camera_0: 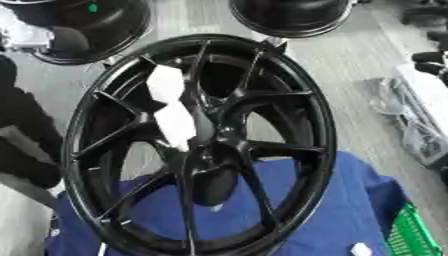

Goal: Pull the pin out of the wheel hub.

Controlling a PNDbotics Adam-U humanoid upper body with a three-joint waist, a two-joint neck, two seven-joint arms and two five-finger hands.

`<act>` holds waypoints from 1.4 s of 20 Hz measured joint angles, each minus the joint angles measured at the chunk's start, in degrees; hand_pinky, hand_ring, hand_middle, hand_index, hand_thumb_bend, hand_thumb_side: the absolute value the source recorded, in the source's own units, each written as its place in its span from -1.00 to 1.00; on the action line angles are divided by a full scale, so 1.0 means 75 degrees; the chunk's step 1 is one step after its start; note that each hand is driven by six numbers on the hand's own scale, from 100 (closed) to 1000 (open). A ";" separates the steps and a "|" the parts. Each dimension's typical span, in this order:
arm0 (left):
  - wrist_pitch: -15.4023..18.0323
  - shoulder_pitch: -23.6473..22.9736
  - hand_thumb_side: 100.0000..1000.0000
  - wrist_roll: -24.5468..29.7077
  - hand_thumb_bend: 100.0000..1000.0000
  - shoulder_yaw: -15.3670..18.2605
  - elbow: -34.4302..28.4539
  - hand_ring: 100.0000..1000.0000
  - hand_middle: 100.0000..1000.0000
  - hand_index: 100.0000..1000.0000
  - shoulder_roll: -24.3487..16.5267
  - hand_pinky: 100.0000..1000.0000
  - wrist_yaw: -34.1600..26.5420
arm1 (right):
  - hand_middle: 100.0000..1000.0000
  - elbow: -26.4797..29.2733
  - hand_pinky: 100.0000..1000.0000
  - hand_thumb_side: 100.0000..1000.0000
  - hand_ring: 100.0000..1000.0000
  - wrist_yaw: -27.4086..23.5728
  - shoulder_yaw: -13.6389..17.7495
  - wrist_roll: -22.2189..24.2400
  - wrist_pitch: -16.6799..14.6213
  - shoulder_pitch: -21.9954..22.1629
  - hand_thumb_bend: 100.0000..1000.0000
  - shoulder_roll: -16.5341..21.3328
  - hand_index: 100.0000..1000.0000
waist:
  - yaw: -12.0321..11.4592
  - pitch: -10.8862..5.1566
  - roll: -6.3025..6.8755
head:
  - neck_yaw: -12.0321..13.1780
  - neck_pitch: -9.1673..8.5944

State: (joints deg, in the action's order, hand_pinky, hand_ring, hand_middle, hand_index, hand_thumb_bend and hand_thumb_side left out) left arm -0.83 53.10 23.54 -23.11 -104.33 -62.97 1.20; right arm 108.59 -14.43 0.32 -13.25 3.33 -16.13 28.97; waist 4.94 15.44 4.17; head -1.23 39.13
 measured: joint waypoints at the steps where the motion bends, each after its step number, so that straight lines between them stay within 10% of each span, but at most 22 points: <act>1: 0.0069 0.0091 -0.20 0.0137 0.17 -0.0076 0.0077 0.73 0.62 0.71 0.0070 0.68 0.0145 | 0.55 0.0000 0.48 -0.05 0.35 0.0000 0.0000 0.0001 0.0001 0.0001 -1.00 0.0000 0.78 | -0.0001 -0.0001 0.0000 | -0.0015 0.0000; 28: 0.0788 0.1933 0.13 0.3697 0.10 -0.0749 0.2926 0.68 0.52 0.65 0.2165 0.59 0.0741 | 0.54 -0.0144 0.48 -0.01 0.34 -0.0004 0.0005 -0.0026 -0.0011 0.0071 -1.00 0.0003 0.77 | -0.0016 -0.0025 -0.0010 | -0.0039 0.0142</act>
State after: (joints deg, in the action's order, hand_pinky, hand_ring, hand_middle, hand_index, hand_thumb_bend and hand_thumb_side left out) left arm 5.08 67.59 51.27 -28.73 -82.39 -46.73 6.76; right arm 107.51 -14.46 0.36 -13.45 3.25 -15.59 28.99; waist 4.82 15.25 4.09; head -1.52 40.19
